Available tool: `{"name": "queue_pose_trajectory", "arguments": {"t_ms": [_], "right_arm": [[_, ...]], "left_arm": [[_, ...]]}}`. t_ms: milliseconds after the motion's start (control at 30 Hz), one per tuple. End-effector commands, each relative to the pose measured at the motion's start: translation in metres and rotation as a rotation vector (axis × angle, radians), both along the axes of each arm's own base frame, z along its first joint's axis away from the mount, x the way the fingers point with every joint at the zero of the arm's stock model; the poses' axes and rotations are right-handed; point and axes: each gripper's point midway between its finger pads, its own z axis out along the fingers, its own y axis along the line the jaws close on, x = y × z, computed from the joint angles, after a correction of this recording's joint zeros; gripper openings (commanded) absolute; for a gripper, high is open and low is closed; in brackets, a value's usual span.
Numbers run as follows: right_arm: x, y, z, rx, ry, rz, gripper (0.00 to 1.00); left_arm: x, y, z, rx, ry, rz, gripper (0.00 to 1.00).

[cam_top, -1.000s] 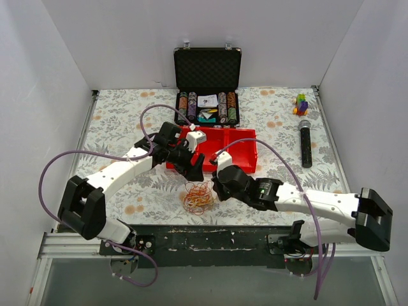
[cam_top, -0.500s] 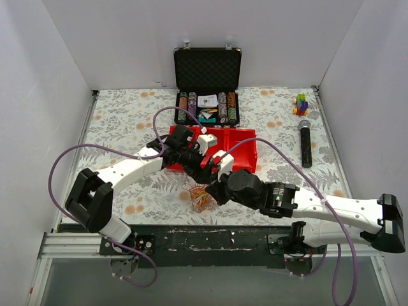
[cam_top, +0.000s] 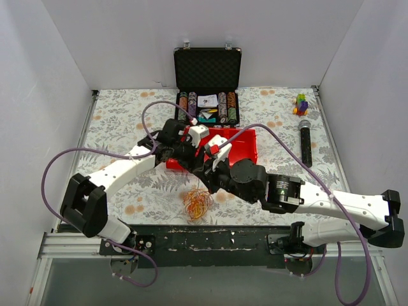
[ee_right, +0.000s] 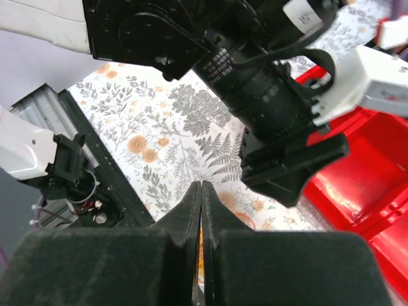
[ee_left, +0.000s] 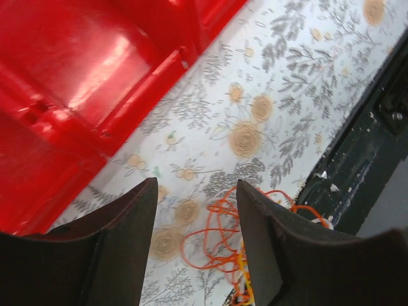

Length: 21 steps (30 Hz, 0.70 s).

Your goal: Untangle the cables

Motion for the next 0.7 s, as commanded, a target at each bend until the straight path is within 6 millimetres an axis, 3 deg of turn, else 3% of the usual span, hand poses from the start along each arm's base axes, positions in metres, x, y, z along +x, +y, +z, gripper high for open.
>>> {"name": "queue_pose_trajectory", "arguments": {"t_ms": [0, 100, 233, 433, 667], "right_arm": [[0.015, 0.001, 0.043, 0.046, -0.103, -0.059, 0.01], [0.021, 0.004, 0.051, 0.038, -0.125, -0.080, 0.01], [0.030, 0.003, 0.057, 0.034, -0.137, -0.137, 0.01], [0.033, 0.012, 0.064, 0.032, -0.147, -0.143, 0.01], [0.027, 0.023, 0.075, 0.072, -0.140, -0.098, 0.01]], "left_arm": [[0.043, 0.033, 0.046, -0.053, -0.106, 0.129, 0.55], [0.060, 0.056, 0.070, -0.102, -0.101, 0.148, 0.66], [0.042, 0.073, 0.077, -0.146, -0.069, 0.077, 0.79], [-0.009, 0.069, 0.064, -0.211, 0.017, -0.104, 0.87], [-0.013, 0.059, 0.055, -0.257, 0.061, -0.087, 0.89]]}}
